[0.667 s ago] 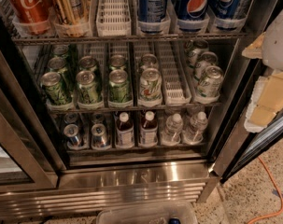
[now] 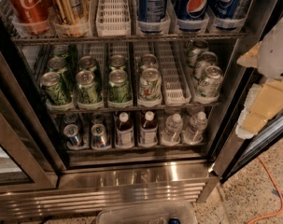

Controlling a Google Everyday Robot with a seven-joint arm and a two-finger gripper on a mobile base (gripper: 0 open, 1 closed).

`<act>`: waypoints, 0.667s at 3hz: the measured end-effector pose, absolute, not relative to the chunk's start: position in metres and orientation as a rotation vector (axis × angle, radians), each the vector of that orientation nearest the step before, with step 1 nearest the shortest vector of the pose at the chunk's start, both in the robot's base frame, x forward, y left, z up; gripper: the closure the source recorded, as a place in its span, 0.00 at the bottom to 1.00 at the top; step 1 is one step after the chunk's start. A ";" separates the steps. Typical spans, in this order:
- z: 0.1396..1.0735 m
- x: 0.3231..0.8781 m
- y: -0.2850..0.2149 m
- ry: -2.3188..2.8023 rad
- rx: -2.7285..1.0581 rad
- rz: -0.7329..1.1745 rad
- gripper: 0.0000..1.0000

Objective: Pick green can from middle shelf of fridge

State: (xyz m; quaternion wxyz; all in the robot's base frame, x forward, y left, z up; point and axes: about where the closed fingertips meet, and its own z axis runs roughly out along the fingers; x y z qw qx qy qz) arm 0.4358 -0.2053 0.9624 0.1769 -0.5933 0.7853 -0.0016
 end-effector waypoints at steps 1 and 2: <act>0.930 0.433 -0.179 2.284 -1.698 0.094 0.00; 0.929 0.432 -0.178 2.293 -1.688 0.096 0.00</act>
Offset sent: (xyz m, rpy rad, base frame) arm -0.0030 0.0241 -0.0288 0.0185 0.0810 -0.0012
